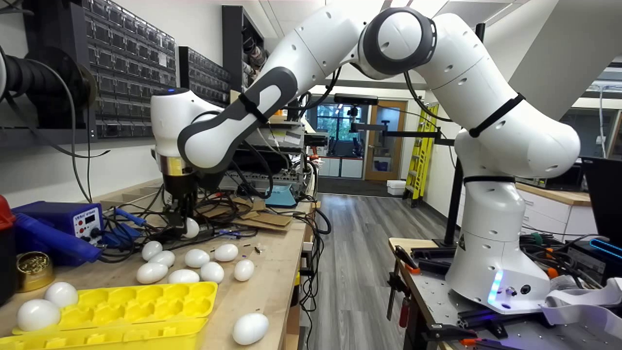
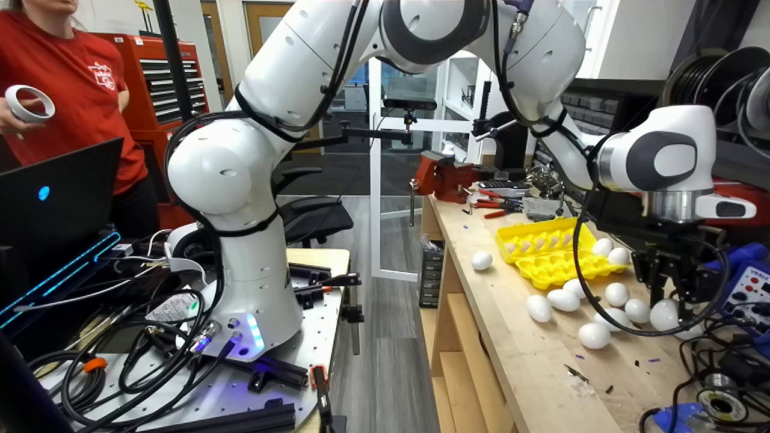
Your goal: Put the second egg from the second row of the egg tray on the table
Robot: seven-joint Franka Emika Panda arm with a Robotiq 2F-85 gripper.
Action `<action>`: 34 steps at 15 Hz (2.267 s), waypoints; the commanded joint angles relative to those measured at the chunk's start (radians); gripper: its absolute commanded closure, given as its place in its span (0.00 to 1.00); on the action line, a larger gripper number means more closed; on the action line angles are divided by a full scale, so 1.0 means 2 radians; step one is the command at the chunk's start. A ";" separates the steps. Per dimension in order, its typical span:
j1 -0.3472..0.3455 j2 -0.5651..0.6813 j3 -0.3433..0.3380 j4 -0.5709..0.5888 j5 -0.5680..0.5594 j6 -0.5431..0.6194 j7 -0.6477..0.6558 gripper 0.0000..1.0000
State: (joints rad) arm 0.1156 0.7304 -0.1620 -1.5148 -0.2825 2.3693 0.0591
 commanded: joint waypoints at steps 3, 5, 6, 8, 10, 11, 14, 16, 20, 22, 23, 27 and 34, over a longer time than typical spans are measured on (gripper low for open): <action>0.004 -0.021 -0.016 -0.041 -0.031 -0.008 0.026 0.77; 0.003 -0.021 -0.016 -0.049 -0.027 -0.009 0.031 0.77; 0.004 -0.021 -0.015 -0.053 -0.026 -0.009 0.035 0.77; 0.004 -0.024 -0.012 -0.063 -0.023 -0.008 0.039 0.77; 0.003 -0.025 -0.009 -0.071 -0.021 -0.006 0.041 0.77; 0.003 -0.026 -0.008 -0.074 -0.020 -0.003 0.042 0.77; 0.000 -0.020 -0.001 -0.072 -0.014 0.005 0.042 0.77; 0.000 -0.019 0.003 -0.069 -0.012 0.007 0.043 0.77; 0.002 -0.019 0.007 -0.070 -0.012 0.009 0.048 0.27; 0.002 -0.020 0.007 -0.071 -0.013 0.010 0.051 0.21; 0.003 -0.021 0.006 -0.072 -0.015 0.011 0.053 0.14; 0.003 -0.022 0.002 -0.069 -0.018 0.014 0.055 0.00; 0.000 -0.034 0.002 -0.059 -0.013 0.019 0.055 0.00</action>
State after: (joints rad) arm 0.1176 0.7113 -0.1576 -1.6052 -0.3059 2.3882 0.1437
